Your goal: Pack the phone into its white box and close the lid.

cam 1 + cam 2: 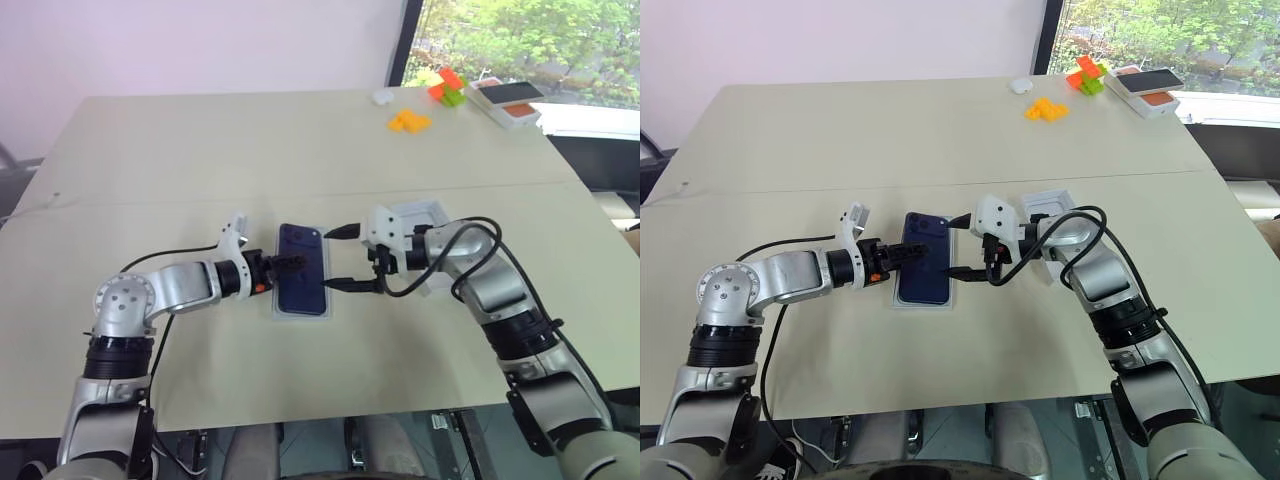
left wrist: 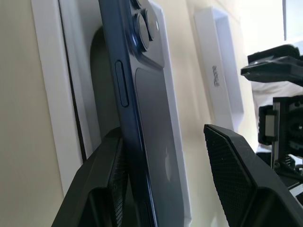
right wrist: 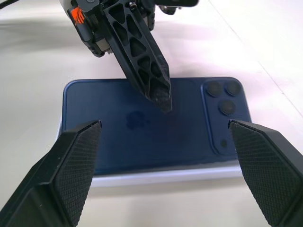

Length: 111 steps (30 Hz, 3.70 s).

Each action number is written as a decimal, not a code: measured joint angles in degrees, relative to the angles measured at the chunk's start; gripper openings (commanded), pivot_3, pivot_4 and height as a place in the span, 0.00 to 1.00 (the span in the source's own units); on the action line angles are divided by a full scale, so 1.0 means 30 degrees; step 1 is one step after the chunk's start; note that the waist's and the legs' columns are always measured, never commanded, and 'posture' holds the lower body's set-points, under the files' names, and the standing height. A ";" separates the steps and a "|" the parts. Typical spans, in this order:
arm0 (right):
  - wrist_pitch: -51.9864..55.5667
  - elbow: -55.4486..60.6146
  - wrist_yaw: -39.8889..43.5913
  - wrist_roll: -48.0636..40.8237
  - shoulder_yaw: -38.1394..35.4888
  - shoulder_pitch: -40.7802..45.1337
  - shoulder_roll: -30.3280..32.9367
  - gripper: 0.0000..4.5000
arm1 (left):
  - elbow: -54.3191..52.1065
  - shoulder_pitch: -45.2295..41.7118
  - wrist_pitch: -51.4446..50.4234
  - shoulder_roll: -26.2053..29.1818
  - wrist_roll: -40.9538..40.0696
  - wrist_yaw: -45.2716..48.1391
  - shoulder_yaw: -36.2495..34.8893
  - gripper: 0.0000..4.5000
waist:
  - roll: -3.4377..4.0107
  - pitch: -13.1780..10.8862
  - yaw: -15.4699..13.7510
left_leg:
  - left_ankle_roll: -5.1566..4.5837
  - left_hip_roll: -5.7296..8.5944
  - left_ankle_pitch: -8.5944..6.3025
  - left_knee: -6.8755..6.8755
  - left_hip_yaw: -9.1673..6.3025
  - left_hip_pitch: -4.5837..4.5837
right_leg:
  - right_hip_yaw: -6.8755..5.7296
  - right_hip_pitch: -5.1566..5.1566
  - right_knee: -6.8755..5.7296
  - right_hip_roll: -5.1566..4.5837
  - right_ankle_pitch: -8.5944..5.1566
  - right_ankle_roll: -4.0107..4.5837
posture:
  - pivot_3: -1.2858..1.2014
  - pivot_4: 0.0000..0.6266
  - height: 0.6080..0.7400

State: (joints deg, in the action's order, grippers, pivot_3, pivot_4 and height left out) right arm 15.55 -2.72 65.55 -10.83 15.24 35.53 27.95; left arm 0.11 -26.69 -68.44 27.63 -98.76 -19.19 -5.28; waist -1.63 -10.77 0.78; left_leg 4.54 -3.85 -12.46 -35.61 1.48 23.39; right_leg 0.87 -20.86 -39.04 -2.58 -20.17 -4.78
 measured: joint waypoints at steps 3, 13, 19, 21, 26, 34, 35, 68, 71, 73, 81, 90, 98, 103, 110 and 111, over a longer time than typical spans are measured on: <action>-0.0059 -0.0005 -0.0013 0.0008 0.0005 0.0001 -0.0041 1.00 | -0.0173 -0.0063 0.0014 0.0419 -0.0666 -0.0232 0.0022 0.57 | -0.0003 -0.0001 -0.0002 | 0.0004 0.0000 0.0002 0.0000 0.0001 0.0001 | -0.0002 -0.0001 0.0000 0.0002 0.0000 0.0000 | 0.52 0.24 1.00; -0.0219 -0.0173 -0.0128 0.0178 0.0007 0.0001 -0.0106 1.00 | -0.1011 -0.0064 0.0217 0.2497 -0.2275 -0.1195 0.0074 0.57 | -0.0003 -0.0005 0.0002 | 0.0010 0.0000 0.0005 0.0005 -0.0003 0.0001 | 0.0003 -0.0005 0.0004 0.0000 0.0000 0.0000 | 0.52 0.24 1.00; -0.0371 -0.0389 -0.0132 0.0185 0.0010 0.0028 -0.0232 1.00 | -0.2004 0.0297 0.0935 0.3616 -0.3612 -0.1603 0.0205 0.57 | -0.0004 -0.0008 0.0004 | 0.0008 0.0000 0.0004 0.0011 -0.0005 0.0002 | 0.0004 -0.0008 0.0005 -0.0004 0.0000 0.0000 | 0.52 0.24 1.00; -0.0422 -0.0504 -0.0106 0.0187 0.0010 0.0034 -0.0232 1.00 | -0.2546 0.0492 0.1066 0.3880 -0.4045 -0.1594 0.0176 0.57 | -0.0004 -0.0008 0.0012 | 0.0009 0.0000 0.0005 0.0014 -0.0004 0.0001 | 0.0007 -0.0011 0.0006 -0.0004 0.0000 0.0000 | 0.52 0.24 1.00; -0.0444 -0.0653 -0.0132 0.0181 0.0016 0.0129 -0.0340 1.00 | -0.3318 0.1212 0.1479 0.4998 -0.4363 -0.1209 -0.0019 0.57 | 0.0000 -0.0010 0.0051 | 0.0006 -0.0001 0.0003 0.0021 0.0001 -0.0001 | 0.0009 -0.0017 0.0005 -0.0001 -0.0001 0.0002 | 0.52 0.24 1.00; 0.0519 -0.0725 -0.1316 -0.0218 -0.0506 0.0363 -0.1328 1.00 | -0.4065 0.2618 0.2303 0.6950 -0.1603 0.3316 -0.2517 0.57 | 0.0000 -0.0020 0.0051 | 0.0001 0.0002 0.0000 0.0072 0.0062 0.0004 | 0.0011 -0.0062 0.0015 -0.0001 -0.0002 0.0005 | 0.52 0.24 1.00; 0.0666 -0.0712 -0.1628 -0.0300 -0.0698 0.0407 -0.1580 1.00 | -0.3998 0.2907 0.2365 0.7040 -0.1060 0.3858 -0.2705 0.57 | 0.0001 -0.0020 0.0067 | 0.0001 0.0001 0.0001 0.0092 0.0065 0.0005 | 0.0015 -0.0077 0.0015 -0.0001 -0.0002 0.0006 | 0.52 0.24 1.00; -0.0215 -0.1494 -0.3596 0.2315 0.1813 -0.0910 -0.2953 0.01 | -0.4842 0.5920 0.3254 0.6231 0.7581 1.1693 -0.4473 0.58 | -0.0024 -0.0005 0.0069 | -0.0060 -0.0011 -0.0033 0.0134 0.0056 0.0010 | 0.0059 -0.0115 0.0017 -0.0019 0.0003 0.0017 | 0.52 0.24 1.00; 0.1393 -0.0629 -0.2728 0.0745 0.0927 -0.0725 -0.2737 0.01 | -0.4821 0.5804 0.3226 0.6204 0.7863 1.2012 -0.4473 0.58 | -0.0018 -0.0009 0.0075 | -0.0060 -0.0013 -0.0034 0.0141 0.0055 0.0022 | 0.0059 -0.0135 0.0017 -0.0017 0.0003 0.0017 | 0.52 0.24 1.00; 0.2553 0.0233 -0.2240 -0.0349 0.0222 -0.0205 -0.2556 0.06 | -0.4818 0.5670 0.3146 0.6179 0.8188 1.2302 -0.4468 0.58 | -0.0016 -0.0011 0.0134 | -0.0060 -0.0015 -0.0034 0.0146 0.0057 0.0023 | 0.0061 -0.0142 0.0017 -0.0013 0.0003 0.0017 | 0.52 0.24 1.00; 0.3278 0.0739 -0.2328 -0.1656 -0.0907 0.0513 -0.2285 0.88 | -0.4474 0.5610 0.2861 0.5997 0.8704 1.3072 -0.4470 0.58 | -0.0018 -0.0011 0.0089 | -0.0069 -0.0013 -0.0038 0.0153 0.0065 0.0033 | 0.0065 -0.0156 0.0021 -0.0018 0.0002 0.0016 | 0.52 0.24 1.00; 0.0996 0.0006 -0.2240 -0.0159 -0.0252 0.0179 -0.1448 0.88 | -0.4423 0.5612 0.2890 0.5997 1.0592 1.4615 -0.4400 0.58 | -0.0017 -0.0011 0.0134 | -0.0069 -0.0014 -0.0037 0.0154 0.0075 0.0032 | 0.0061 -0.0163 0.0018 -0.0008 0.0003 0.0016 | 0.52 0.24 1.00; -0.0260 -0.1009 -0.1838 0.0522 -0.0173 0.0023 -0.0443 0.01 | -0.3732 0.4878 0.3214 0.5799 1.2999 1.5791 -0.3007 0.00 | -0.0019 -0.0010 0.0018 | -0.0072 -0.0004 -0.0039 0.0142 0.0090 0.0032 | 0.0057 -0.0149 0.0021 -0.0012 0.0002 0.0015 | 0.52 0.24 1.00; -0.1810 -0.2019 -0.1894 0.1872 0.0235 -0.0697 0.0411 0.01 | -0.3641 0.4674 0.3791 0.5037 1.5079 1.6315 -0.1139 0.00 | -0.0018 -0.0011 0.0032 | -0.0072 -0.0005 -0.0039 0.0141 0.0108 0.0035 | 0.0058 -0.0155 0.0020 -0.0011 0.0003 0.0015 | 0.52 0.24 1.00; -0.3579 -0.2547 -0.2257 0.3764 0.1097 -0.1435 0.0790 0.01 | -0.3682 0.3648 0.3888 0.2996 1.7260 1.5742 0.0767 0.00 | -0.0020 -0.0012 0.0135 | -0.0072 -0.0015 -0.0038 0.0124 0.0131 0.0033 | 0.0059 -0.0157 -0.0006 0.0013 0.0004 0.0012 | 0.52 0.24 1.00; -0.3604 -0.2547 -0.2301 0.3820 0.1100 -0.1438 0.0787 0.01 | -0.3623 0.3443 0.3865 0.2701 1.7411 1.5715 0.0781 0.00 | -0.0020 -0.0012 0.0128 | -0.0072 -0.0015 -0.0037 0.0122 0.0130 0.0031 | 0.0058 -0.0151 -0.0007 0.0013 0.0005 0.0011 | 0.52 0.24 1.00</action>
State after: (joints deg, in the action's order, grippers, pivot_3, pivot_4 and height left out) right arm 4.74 -10.36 58.65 0.63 18.54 31.21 30.31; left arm -10.76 -16.36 -56.84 35.73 -46.53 27.96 -2.94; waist -1.69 -10.80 1.16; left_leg 4.33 -3.89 -12.57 -35.24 1.87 23.48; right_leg 1.05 -21.31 -39.06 -2.54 -20.16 -4.75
